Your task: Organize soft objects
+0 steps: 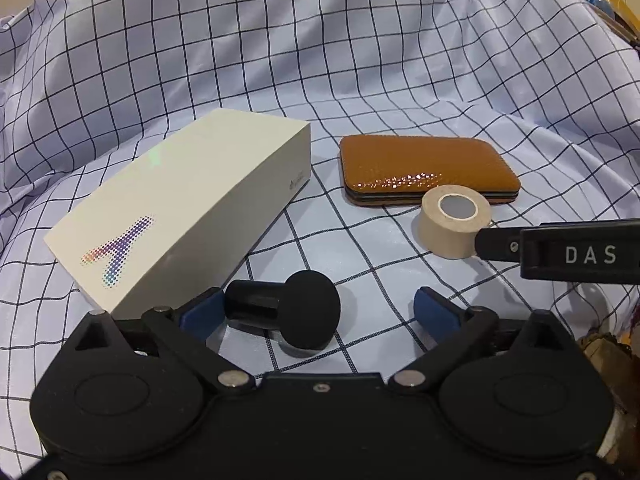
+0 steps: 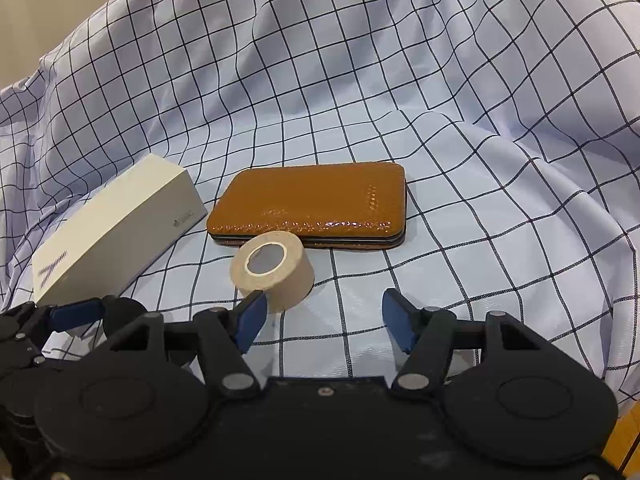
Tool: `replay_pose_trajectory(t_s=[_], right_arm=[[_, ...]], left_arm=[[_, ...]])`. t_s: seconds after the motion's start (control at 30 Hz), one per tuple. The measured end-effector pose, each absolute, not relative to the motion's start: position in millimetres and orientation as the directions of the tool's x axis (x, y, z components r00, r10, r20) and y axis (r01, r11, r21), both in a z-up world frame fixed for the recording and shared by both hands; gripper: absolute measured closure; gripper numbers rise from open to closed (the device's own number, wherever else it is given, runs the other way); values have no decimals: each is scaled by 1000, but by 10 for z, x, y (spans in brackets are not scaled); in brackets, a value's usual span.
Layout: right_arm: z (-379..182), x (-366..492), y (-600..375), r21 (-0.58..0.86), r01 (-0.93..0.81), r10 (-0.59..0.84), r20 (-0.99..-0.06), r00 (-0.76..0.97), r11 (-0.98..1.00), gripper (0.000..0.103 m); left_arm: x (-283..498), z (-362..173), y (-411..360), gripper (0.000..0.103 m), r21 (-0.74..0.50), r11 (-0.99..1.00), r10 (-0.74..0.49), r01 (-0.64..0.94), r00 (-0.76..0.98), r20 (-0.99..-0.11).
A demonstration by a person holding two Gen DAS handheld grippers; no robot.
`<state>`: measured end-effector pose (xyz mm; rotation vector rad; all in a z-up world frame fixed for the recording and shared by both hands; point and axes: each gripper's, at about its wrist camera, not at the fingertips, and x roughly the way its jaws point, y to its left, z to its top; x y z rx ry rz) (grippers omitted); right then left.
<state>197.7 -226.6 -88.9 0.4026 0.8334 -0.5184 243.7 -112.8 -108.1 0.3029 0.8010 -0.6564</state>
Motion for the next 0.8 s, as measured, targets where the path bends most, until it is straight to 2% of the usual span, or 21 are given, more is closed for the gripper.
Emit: replay_pose_trajectory(t_s=[0.07,0.2,0.27,0.4,0.57,0.7,0.8], right_arm=[[-890,1973,-2270,135,579,-273,-781,562,804,40],[-889,1978,-2262,130,580,-277,-781,560,804,40],[-892,1983,-2252,124,579,-281,-781,558,806,40],[-896,1983,-2251,116,579,-285,-782,554,807,40],[-888,1989,-2238,102,581,-295,-783,548,807,39],[-871,2036,-2229,90,571,-296,-783,547,816,38],[-827,2088,-2198,76,558,-307,-769,560,826,31]], left_arm=[[2436,-1077,-1105,13,7,766,-429,643,518,-740],[2471,-1049,-1047,41,11,789,-409,614,540,-735],[2501,-1043,-1011,48,7,806,-395,592,546,-739],[2515,-1021,-952,48,-56,839,-391,542,527,-754],[2371,-943,-985,48,11,914,-236,406,552,-800],[2322,-898,-955,48,-6,952,-184,307,557,-810],[2302,-915,-962,48,4,959,-165,285,567,-807]])
